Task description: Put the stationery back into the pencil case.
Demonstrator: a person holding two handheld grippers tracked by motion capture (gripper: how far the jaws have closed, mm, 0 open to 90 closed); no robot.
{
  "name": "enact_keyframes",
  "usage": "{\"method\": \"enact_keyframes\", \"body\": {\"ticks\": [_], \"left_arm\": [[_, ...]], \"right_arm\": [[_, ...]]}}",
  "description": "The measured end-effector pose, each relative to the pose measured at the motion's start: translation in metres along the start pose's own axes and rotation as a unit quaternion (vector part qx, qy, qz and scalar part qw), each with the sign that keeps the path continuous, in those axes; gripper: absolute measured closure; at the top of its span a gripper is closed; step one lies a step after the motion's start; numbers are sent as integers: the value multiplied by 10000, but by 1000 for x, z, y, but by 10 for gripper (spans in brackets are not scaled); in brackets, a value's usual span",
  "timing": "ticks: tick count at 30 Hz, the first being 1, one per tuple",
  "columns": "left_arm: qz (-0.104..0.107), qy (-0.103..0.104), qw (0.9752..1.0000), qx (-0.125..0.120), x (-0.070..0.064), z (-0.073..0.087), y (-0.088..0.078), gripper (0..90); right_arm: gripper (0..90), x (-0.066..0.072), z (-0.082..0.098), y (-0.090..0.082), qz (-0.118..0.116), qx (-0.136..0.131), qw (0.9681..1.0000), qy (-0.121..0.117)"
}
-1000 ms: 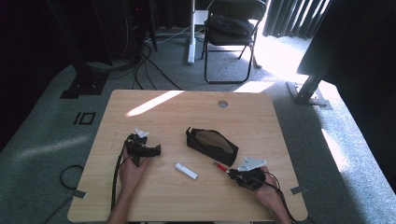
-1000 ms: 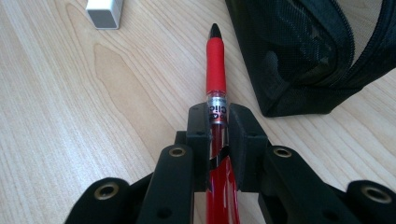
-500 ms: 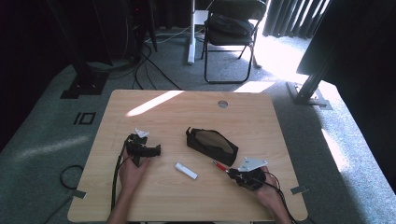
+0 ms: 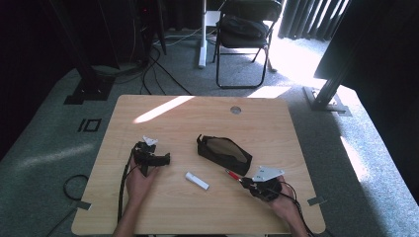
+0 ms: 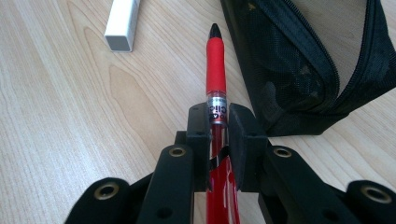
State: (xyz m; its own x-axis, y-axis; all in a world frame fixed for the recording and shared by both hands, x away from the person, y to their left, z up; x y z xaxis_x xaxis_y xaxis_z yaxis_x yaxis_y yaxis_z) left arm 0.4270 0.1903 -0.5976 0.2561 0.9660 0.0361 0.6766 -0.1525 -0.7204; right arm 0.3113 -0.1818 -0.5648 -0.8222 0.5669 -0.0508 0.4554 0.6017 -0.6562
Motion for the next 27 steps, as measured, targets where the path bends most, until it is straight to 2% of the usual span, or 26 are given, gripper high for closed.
{"method": "enact_keyframes", "body": {"ticks": [27], "left_arm": [[0,-1,10000,-1,0,0,0,20]], "right_arm": [[797,0,-12,-11,75,-209,9997,-88]]}}
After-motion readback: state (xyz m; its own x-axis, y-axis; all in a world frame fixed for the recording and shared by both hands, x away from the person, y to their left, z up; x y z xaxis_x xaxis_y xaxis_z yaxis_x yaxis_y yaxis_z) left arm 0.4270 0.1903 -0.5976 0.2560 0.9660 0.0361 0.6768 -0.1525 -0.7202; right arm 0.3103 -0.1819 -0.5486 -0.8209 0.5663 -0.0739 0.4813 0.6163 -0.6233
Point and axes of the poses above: each handheld gripper's, and its own axes: y roughly forward along the jaws, z roughly out of its underside, x roughly to its left, the point moved 6 cm from there along y, roughly forward along the jaws, and after that the axes turned 1 degree about -z, right-handed, at the moved point
